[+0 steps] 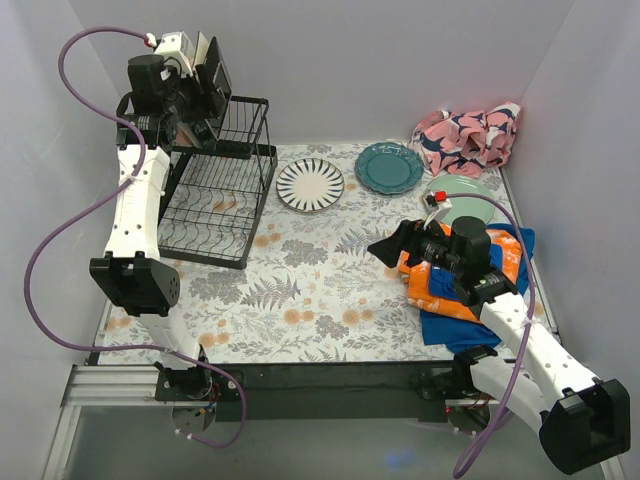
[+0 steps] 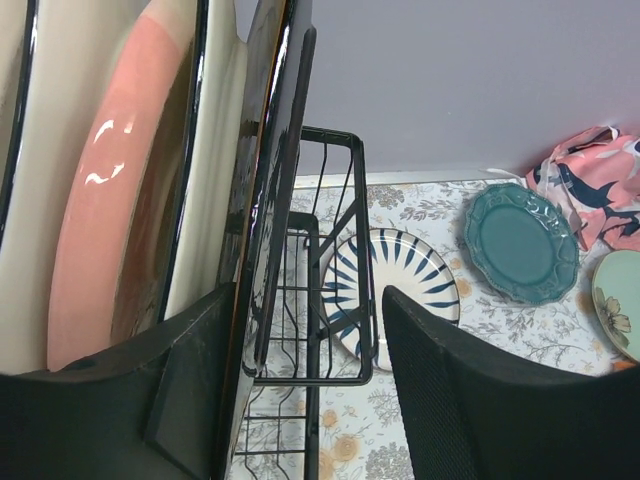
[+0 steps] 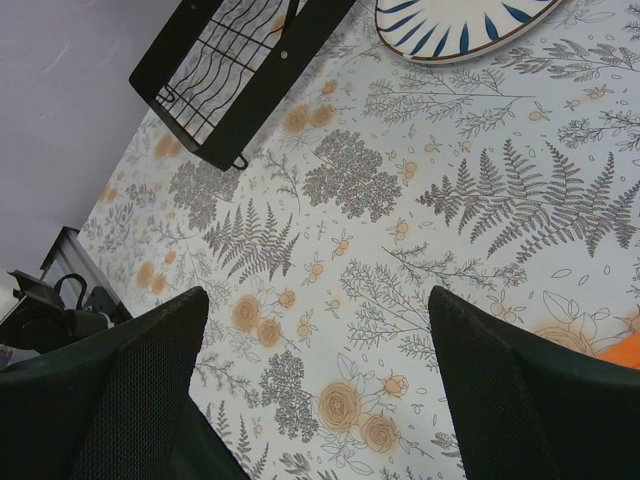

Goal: Unload the plates from the dish rack
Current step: Unload the plate from the dish rack.

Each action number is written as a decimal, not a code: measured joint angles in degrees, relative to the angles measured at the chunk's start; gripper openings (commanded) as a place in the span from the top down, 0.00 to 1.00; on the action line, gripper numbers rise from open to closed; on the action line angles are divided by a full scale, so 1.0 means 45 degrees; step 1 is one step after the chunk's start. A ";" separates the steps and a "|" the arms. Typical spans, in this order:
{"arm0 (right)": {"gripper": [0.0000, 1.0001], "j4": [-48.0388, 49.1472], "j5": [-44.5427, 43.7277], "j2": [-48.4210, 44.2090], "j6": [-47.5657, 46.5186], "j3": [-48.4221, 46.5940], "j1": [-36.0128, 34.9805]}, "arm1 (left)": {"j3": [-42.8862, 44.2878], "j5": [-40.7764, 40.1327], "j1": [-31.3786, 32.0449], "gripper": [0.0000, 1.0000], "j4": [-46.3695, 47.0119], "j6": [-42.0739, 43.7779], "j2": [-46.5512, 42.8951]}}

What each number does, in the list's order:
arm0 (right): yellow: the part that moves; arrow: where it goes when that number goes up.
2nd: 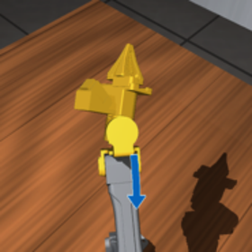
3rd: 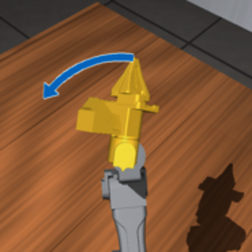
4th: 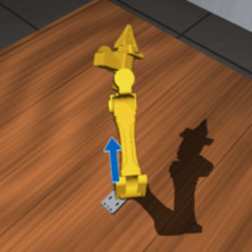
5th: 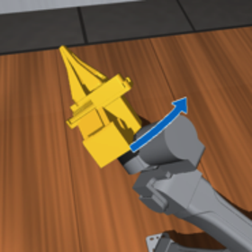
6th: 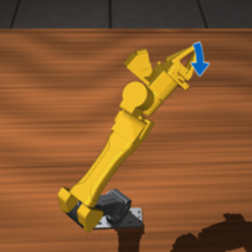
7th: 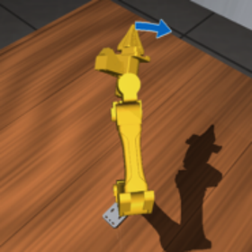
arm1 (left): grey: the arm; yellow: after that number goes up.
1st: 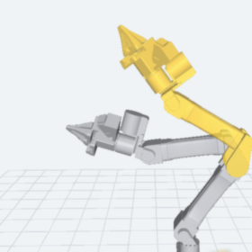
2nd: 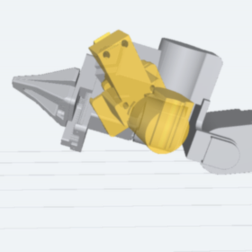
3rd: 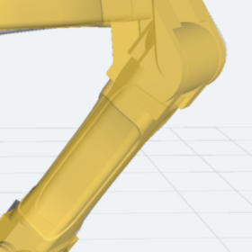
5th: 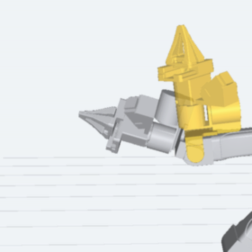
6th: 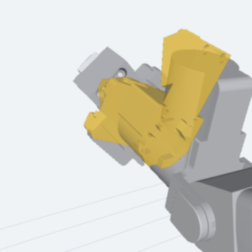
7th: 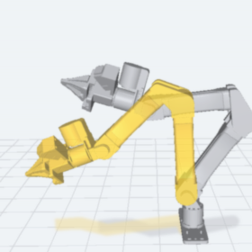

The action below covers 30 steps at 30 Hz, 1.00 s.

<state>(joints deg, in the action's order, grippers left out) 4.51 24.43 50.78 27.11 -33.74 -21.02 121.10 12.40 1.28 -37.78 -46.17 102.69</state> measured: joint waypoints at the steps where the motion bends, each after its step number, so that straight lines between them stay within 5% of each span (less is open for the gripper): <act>1: 0.05 0.0000 -0.0015 0.0000 0.0000 0.0000 0.0000 | 0.0000 0.0049 0.0000 0.49 0.0010 0.0078 0.0005; 13: 0.06 0.0000 -0.0160 0.0000 -0.0015 0.0000 -0.0005 | 0.0000 0.0087 -0.0092 0.70 0.0219 0.0656 0.0277; 18: 0.06 0.0000 -0.0272 0.0000 -0.0019 0.0000 -0.0005 | 0.0000 -0.0068 -0.0141 0.98 0.0350 0.0928 0.0379; 30: 0.07 0.0000 -0.0398 0.0078 -0.0019 0.0000 -0.0005 | -0.1200 0.0369 -0.0126 1.00 0.1870 0.1477 -0.0068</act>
<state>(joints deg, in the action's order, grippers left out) 4.51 22.63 51.13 27.03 -33.74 -21.04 115.70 14.06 0.71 -29.36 -39.53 102.39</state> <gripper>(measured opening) 0.936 0.087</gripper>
